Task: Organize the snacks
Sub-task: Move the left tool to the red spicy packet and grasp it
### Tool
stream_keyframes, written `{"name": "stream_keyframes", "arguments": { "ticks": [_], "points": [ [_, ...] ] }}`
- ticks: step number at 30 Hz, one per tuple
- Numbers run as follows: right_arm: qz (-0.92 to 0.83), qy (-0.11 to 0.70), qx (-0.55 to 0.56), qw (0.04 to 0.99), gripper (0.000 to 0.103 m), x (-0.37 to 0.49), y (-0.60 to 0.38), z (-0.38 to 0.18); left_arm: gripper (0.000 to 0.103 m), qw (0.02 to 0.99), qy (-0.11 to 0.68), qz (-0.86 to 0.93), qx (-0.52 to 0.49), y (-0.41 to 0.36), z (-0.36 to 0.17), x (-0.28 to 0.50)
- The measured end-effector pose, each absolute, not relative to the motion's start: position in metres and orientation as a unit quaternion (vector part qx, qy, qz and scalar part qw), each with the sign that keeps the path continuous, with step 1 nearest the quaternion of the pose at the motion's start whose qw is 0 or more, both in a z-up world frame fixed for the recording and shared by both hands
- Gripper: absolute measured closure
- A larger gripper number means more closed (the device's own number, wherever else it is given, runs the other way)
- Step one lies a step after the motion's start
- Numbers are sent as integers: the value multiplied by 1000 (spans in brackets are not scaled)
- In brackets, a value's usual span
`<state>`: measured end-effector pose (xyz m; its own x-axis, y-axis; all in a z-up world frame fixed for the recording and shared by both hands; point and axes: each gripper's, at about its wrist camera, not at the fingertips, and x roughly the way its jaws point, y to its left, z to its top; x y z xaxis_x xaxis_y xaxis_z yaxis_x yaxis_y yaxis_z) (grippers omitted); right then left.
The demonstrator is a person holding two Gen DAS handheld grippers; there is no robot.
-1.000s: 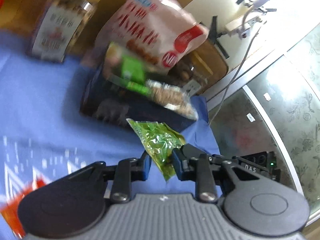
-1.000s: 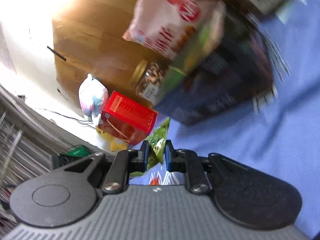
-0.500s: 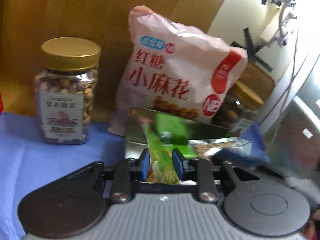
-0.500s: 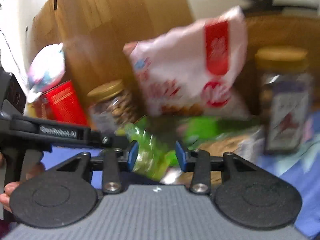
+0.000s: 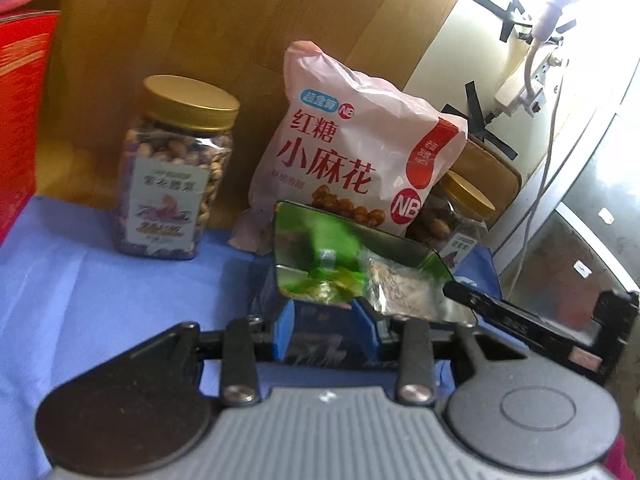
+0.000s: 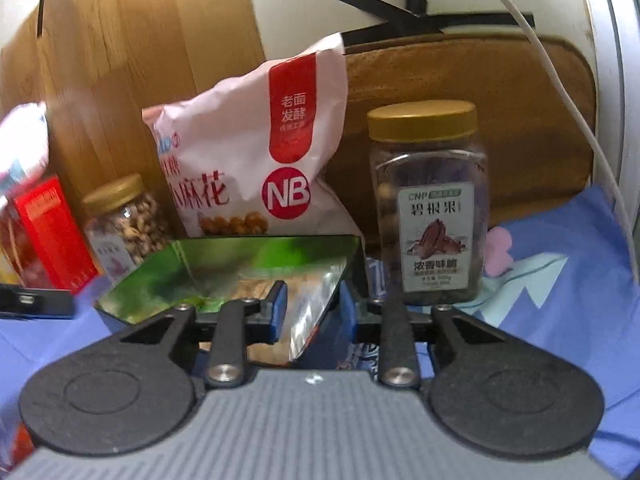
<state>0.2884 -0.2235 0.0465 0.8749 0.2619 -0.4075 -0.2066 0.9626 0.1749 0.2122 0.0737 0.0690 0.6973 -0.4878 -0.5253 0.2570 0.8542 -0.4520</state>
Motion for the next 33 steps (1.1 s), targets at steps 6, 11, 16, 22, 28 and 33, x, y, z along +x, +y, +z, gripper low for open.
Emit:
{"name": "stream_keyframes", "arguments": {
  "ticks": [6,11,16,22,28,33],
  "points": [
    [96,202,-22,974,71,286,-201,46,70,904,328,-194,-193,101,64,180],
    [102,161,27,981,70,260,-208,57,65,909,329,-162,-196,128,58,148],
    [273,249,100,924,69,233,-187,45,65,895,364,-133,-221,155,37,120],
    [406,433,197,781,69,240,-146,0,65,869,387,-150,-269,173,19,88],
    [415,484,204,743,72,250,-121,-14,77,844,406,-167,-308,168,-10,80],
    [415,507,240,716,77,254,-117,-18,93,841,414,-142,-318,175,-17,82]
  ]
}}
